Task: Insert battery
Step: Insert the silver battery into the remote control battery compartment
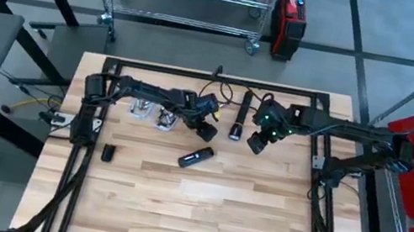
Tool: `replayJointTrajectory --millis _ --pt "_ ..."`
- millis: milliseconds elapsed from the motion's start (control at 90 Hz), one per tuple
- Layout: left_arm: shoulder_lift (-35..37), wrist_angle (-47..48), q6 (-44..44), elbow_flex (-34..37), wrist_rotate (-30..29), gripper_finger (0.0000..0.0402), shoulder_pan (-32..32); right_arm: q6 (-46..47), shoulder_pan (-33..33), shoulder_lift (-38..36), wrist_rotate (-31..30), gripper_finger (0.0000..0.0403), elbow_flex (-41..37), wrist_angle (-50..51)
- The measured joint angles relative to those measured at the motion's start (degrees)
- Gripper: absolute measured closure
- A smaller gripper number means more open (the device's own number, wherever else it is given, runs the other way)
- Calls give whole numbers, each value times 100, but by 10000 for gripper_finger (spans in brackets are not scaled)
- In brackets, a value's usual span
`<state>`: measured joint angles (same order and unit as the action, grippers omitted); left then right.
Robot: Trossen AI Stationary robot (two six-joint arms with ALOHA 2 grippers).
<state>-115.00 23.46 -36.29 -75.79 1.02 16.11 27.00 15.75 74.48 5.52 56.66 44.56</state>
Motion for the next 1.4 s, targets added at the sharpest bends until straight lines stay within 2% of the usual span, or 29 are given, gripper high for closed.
replayJointTrajectory --millis 78,400,700,1089,1400 --pt "0 18 256 4 -9 270 -24 0 0 0 0 234 0 0" --pt "-2 274 2459 4 -14 318 -121 2 0 0 0 234 0 0" --pt "-2 270 3445 8 20 392 -126 4 2 0 0 234 0 0" --pt "-2 141 3348 14 -28 377 -126 4 2 0 2 234 0 1" --pt "81 -32 3232 30 -62 314 -126 4 -2 0 28 234 0 2"
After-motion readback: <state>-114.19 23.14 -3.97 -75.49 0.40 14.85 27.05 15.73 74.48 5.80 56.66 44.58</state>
